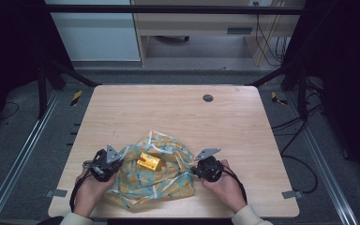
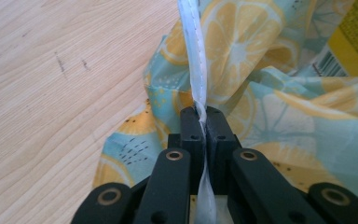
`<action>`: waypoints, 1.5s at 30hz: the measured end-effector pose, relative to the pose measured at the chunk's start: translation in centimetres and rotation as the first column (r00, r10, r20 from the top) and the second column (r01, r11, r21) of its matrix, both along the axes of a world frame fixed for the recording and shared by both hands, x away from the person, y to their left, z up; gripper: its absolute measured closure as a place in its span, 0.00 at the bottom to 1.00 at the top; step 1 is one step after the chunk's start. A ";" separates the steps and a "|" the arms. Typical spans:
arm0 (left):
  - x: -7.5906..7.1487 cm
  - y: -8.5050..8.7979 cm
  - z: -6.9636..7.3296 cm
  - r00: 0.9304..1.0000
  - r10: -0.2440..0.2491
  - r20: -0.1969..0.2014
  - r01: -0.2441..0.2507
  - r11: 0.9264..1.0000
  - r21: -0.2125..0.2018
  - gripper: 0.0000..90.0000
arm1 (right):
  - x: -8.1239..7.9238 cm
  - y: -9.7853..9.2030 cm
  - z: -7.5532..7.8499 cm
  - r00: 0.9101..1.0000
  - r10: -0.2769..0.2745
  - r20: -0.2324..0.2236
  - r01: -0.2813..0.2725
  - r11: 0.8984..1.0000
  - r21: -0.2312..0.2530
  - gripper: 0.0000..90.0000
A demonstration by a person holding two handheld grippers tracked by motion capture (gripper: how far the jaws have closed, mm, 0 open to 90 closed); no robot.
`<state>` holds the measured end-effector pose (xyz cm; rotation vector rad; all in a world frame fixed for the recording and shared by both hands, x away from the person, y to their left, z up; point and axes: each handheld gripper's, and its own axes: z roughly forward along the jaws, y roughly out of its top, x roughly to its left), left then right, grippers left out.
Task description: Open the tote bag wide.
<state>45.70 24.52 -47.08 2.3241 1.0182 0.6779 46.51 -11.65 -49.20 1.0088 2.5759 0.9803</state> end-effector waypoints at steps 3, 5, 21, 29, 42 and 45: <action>0.2 0.2 -0.1 1.000 0.012 0.001 -0.012 1.000 -0.004 0.98 | 0.2 -0.2 -0.1 1.000 -0.008 -0.006 0.008 1.000 0.014 1.00; 0.3 0.3 -0.1 1.000 0.012 0.000 -0.012 1.000 0.002 0.97 | 0.2 -0.3 -0.1 1.000 -0.009 -0.009 0.009 1.000 0.012 1.00; -1.0 0.7 1.3 0.996 0.024 0.084 -0.012 0.990 -0.140 0.63 | -0.3 -1.6 1.8 0.995 -0.056 0.086 0.044 0.990 0.133 0.58; -1.4 1.8 3.3 0.972 0.077 0.223 -0.006 0.952 -0.305 0.31 | -1.1 -3.9 5.1 0.969 -0.131 0.210 0.077 0.966 0.249 0.20; -1.1 4.3 3.6 0.962 0.178 0.206 -0.108 0.944 -0.311 0.19 | 0.0 -7.1 5.1 0.949 -0.226 0.220 0.164 0.950 0.266 0.08; -0.9 5.3 3.6 0.960 0.211 0.185 -0.138 0.929 -0.344 0.17 | 0.2 -8.1 4.8 0.939 -0.267 0.216 0.206 0.942 0.265 0.08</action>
